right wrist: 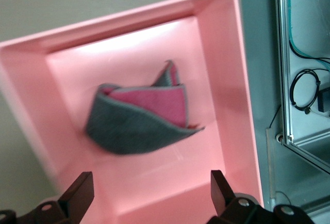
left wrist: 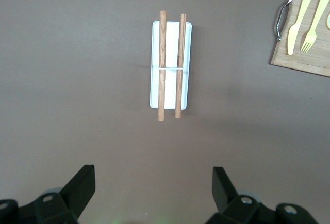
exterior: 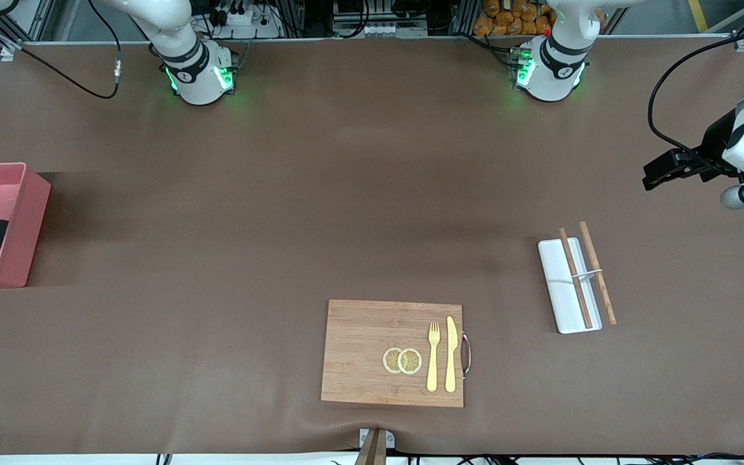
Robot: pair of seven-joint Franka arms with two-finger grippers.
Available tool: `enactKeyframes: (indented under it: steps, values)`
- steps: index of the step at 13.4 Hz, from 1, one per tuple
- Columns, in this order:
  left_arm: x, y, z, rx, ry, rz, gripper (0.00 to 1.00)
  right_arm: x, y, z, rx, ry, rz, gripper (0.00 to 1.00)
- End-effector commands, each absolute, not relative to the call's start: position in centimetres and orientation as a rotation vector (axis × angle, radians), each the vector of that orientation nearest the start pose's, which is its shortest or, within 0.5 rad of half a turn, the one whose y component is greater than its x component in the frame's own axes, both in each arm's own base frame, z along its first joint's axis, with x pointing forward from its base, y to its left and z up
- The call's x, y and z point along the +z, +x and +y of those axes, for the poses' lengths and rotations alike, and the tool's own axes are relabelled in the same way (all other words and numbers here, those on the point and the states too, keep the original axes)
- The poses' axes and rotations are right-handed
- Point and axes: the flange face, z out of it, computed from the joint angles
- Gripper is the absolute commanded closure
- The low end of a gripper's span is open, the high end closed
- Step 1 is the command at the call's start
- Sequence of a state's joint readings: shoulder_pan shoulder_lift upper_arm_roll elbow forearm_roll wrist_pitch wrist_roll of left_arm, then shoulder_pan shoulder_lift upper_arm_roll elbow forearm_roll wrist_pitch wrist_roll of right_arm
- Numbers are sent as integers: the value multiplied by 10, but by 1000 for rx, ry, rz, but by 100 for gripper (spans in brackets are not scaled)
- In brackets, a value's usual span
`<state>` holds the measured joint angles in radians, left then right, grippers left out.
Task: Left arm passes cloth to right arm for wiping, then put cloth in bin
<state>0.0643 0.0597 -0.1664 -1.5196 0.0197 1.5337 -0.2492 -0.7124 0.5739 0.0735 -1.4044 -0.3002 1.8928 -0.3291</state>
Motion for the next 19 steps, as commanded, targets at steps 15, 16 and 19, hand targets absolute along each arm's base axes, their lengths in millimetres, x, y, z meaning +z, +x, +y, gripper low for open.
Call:
enactKeyframes:
  steps: [15, 16, 19]
  values:
    - [635, 545, -56, 20, -3130, -173, 0, 566, 604, -22, 108, -3112, 164, 0]
    - [635, 545, -55, 18, -3131, -171, 0, 586, 588, -17, 65, -3118, 159, 0]
    - [640, 546, -53, 1, -3131, -169, 0, 628, 552, -13, -64, -3125, 135, 0]
